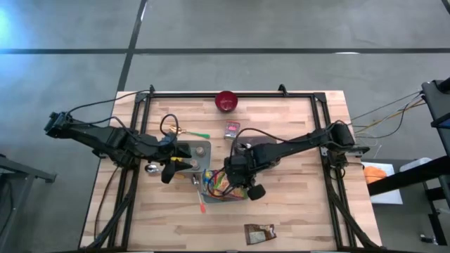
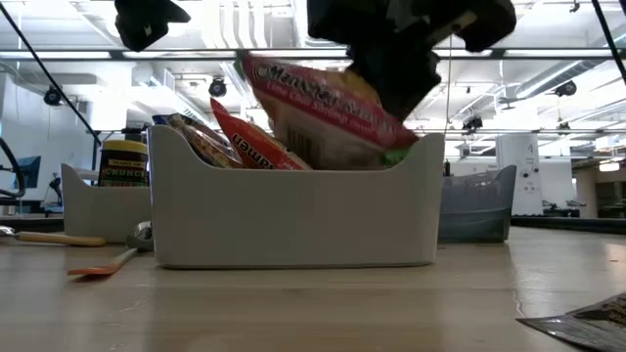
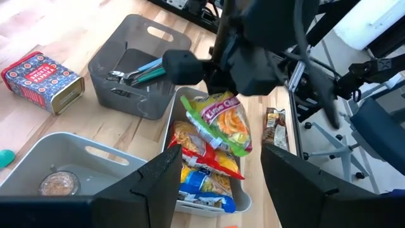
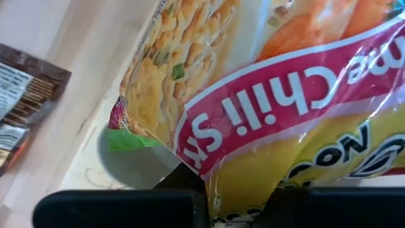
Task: Pick & Place Food Item
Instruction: Put the green noodle pack into the bottom gray bin
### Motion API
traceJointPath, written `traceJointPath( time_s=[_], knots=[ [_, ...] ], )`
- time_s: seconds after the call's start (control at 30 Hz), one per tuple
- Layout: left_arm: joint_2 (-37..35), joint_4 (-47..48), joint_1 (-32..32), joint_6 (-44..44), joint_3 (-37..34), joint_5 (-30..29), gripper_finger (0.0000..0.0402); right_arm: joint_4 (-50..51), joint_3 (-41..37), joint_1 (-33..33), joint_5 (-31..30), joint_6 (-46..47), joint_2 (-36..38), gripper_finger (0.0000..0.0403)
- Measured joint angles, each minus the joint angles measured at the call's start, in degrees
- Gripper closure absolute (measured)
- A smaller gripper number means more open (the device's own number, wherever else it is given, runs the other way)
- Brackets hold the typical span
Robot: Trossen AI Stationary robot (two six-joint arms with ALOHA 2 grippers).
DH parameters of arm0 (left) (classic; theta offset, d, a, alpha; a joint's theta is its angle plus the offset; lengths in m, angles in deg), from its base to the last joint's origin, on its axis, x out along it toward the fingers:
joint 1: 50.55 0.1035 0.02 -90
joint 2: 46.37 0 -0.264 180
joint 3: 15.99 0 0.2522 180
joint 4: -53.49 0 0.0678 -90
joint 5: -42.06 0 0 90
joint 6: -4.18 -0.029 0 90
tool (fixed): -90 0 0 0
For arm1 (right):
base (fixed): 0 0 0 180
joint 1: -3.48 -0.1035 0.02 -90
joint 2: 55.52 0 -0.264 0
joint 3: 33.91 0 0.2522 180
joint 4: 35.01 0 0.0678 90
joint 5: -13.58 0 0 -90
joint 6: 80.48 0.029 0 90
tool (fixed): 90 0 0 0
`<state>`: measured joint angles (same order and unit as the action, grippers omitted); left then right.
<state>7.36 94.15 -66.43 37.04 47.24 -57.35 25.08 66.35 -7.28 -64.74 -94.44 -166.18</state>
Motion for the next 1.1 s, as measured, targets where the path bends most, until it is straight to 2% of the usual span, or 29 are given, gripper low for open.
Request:
traceJointPath(
  time_s=[0.37,0.47,0.57,0.87,1.1],
  knots=[
    [0.0,0.17,0.0,0.0,0.0,0.0,0.0184,1.3,0.13,0.0,0.15,0.04,-2.44,0.038],
    [0.0,0.19,0.0,0.0,0.0,0.0,0.0184,1.55,0.13,0.0,0.15,0.2,-2.35,0.0368],
    [0.0,0.31,0.0,-0.59,0.0,-0.01,0.0184,3.64,0.53,0.0,0.15,0.45,-2.35,0.0333],
    [0.0,0.33,0.0,-1.38,0.0,0.0,0.0184,6.27,2.86,0.0,-0.05,0.39,-2.28,0.019],
    [-0.01,0.35,-0.01,-1.38,0.0,-0.01,0.0184,11.26,7.26,0.0,-1.6,0.33,-2.21,0.013]
  ],
)
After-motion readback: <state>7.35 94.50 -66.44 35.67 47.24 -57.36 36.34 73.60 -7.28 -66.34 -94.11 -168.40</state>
